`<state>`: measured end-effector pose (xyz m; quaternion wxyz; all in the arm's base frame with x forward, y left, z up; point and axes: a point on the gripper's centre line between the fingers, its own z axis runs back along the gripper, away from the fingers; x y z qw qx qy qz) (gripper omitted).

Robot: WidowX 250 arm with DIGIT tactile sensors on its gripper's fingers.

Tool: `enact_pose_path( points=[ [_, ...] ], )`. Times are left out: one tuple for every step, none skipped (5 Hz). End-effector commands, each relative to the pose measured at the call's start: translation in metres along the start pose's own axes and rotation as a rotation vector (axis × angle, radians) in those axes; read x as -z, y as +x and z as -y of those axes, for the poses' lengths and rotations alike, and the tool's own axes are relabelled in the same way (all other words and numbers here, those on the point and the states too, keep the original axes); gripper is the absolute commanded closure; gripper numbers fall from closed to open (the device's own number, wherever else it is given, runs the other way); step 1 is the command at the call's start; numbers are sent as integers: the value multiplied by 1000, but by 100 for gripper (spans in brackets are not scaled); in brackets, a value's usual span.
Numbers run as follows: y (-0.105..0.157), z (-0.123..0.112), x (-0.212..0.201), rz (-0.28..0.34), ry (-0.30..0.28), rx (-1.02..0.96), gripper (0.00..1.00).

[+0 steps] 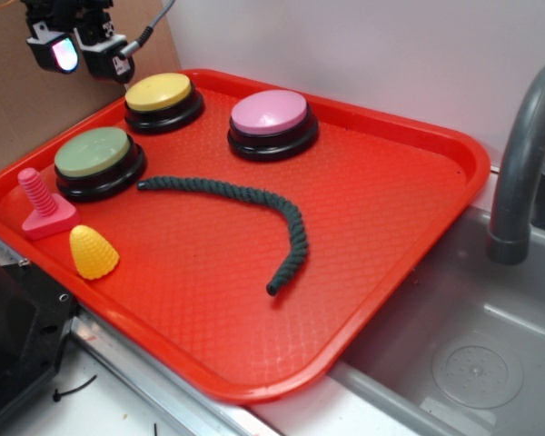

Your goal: Push the green button.

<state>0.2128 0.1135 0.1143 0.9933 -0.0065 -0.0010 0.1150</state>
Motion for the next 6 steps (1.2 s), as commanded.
enact_pose_path(
  points=[
    [2, -4, -38, 104, 32, -14, 0],
    [-1, -5, -47, 111, 33, -21, 0],
    [-7, -7, -60, 133, 43, -20, 0],
    [-11, -9, -73, 155, 51, -28, 0],
    [-13, -10, -76, 158, 62, -35, 0],
    [-17, -9, -81, 172, 18, -27, 0]
  ],
)
